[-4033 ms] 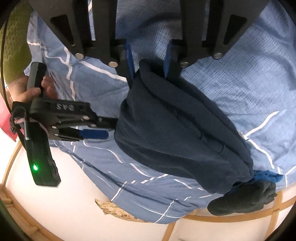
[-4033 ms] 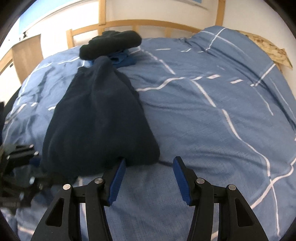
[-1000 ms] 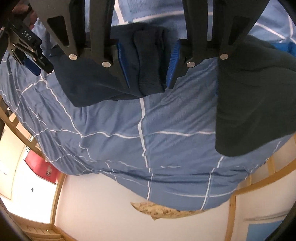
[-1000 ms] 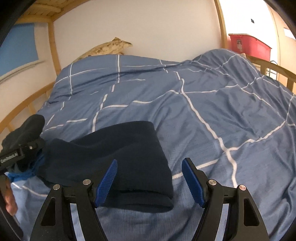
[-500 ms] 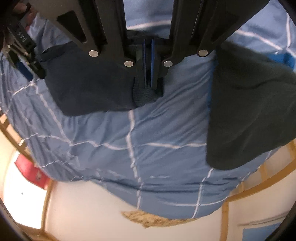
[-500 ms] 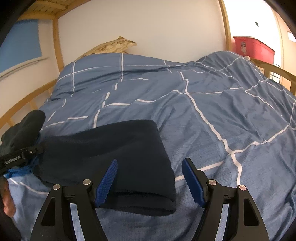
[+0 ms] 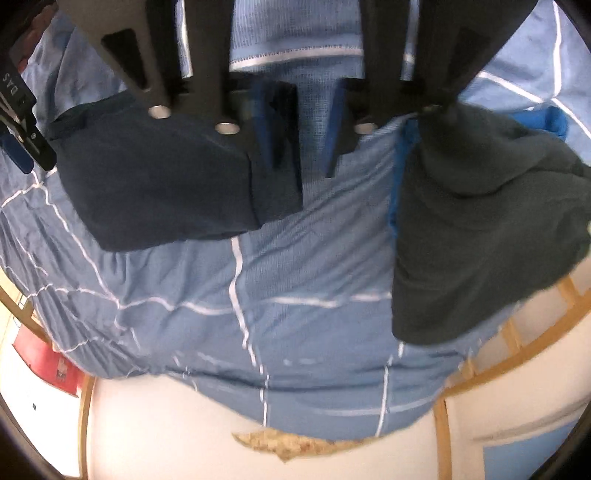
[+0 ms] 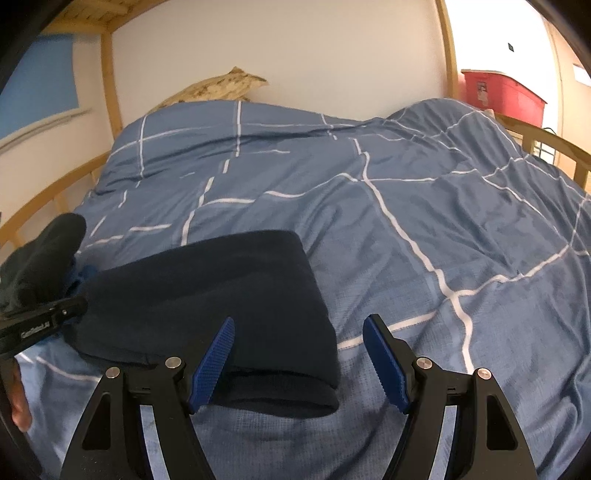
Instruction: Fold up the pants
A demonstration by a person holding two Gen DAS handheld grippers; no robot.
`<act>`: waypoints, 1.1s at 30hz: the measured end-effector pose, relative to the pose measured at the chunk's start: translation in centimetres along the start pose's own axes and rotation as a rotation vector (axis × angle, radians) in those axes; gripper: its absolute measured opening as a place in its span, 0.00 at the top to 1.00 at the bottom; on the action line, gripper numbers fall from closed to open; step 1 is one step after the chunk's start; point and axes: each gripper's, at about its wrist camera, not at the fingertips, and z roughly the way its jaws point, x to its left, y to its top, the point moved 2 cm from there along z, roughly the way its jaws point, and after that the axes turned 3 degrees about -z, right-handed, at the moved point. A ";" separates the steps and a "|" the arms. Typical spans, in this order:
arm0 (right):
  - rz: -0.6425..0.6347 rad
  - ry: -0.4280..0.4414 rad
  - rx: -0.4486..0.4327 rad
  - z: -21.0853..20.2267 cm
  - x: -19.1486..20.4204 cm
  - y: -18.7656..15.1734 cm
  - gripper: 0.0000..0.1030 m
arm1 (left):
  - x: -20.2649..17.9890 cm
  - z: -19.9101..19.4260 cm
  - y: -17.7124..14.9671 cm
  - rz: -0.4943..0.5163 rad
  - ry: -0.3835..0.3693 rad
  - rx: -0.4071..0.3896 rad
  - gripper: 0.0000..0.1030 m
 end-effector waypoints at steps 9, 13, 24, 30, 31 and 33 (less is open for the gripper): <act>0.000 0.031 -0.060 -3.1 -1.1 -0.2 0.26 | -0.3 -6.7 -3.0 0.013 -0.013 -0.117 0.43; 0.076 0.050 -0.074 -3.7 -2.4 -1.4 0.25 | 0.7 -7.1 -4.9 -0.072 -0.038 -0.105 0.40; 0.328 0.156 -0.075 -2.4 -4.0 -1.9 0.18 | 0.5 -4.4 -3.5 -0.228 -0.152 -0.081 0.30; 0.431 0.169 -0.021 0.8 -4.6 -2.2 0.18 | 1.1 -2.6 -3.3 -0.378 -0.157 -0.092 0.28; 0.441 0.175 -0.017 1.1 -4.7 -2.3 0.18 | 1.1 -2.3 -3.3 -0.387 -0.156 -0.095 0.28; 0.461 0.175 -0.008 1.7 -5.0 -2.7 0.18 | 1.1 -1.6 -3.5 -0.408 -0.149 -0.095 0.28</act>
